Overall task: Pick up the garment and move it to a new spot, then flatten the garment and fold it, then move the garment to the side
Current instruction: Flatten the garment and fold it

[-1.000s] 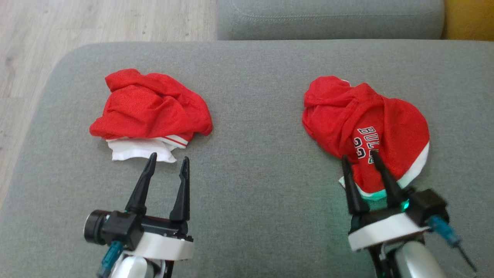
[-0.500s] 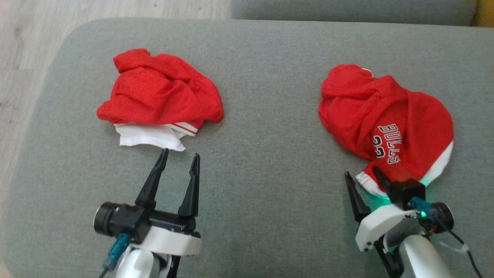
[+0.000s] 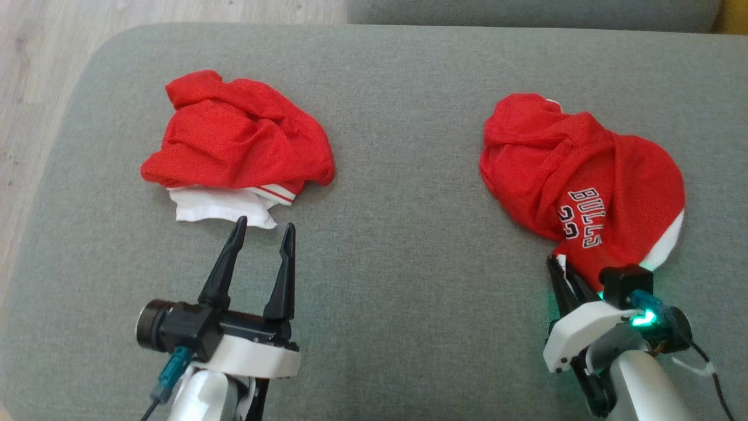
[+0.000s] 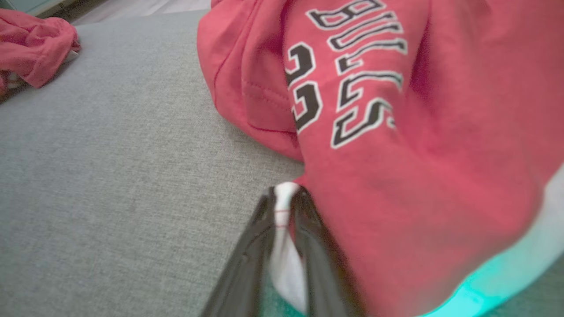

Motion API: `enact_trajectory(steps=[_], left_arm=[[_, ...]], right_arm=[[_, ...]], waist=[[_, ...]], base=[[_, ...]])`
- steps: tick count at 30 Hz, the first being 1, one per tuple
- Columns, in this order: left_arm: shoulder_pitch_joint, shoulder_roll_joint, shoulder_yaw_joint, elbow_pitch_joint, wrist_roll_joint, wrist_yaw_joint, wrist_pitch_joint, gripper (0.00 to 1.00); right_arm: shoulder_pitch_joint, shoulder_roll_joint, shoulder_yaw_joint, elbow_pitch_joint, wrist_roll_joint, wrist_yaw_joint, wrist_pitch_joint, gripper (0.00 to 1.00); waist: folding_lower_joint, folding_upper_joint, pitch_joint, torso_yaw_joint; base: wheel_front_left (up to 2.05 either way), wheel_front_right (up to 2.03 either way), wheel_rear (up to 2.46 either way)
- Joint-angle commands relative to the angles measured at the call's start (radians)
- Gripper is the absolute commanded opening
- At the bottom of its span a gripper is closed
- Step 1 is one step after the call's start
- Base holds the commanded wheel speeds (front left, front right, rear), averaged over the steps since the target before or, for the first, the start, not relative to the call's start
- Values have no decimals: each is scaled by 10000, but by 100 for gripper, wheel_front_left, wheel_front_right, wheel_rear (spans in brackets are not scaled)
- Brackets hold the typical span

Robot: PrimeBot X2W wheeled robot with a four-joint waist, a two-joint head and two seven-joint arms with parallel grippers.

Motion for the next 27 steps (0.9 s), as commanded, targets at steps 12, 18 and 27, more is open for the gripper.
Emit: enact_trajectory(steps=[12, 18, 27], left_arm=[[-141, -57, 346, -177, 133, -98, -51, 100], [64, -65, 320, -189, -17, -20, -51, 100], [543, -67, 203, -100, -167, 148, -51, 100]], right_arm=[[-743, -43, 1567, -1132, 827, -9, -860, 0], [-2154, -43, 2604, -1849, 1276, -9, -362, 0], [-5942, -43, 2329, -1466, 4971, -9, -610, 0]], waist=[[-1, -1, -729, -7], [-1, -1, -1106, 289], [-1, -1, -1815, 491]], base=[[0, 0, 0], [0, 0, 0], [0, 0, 0]])
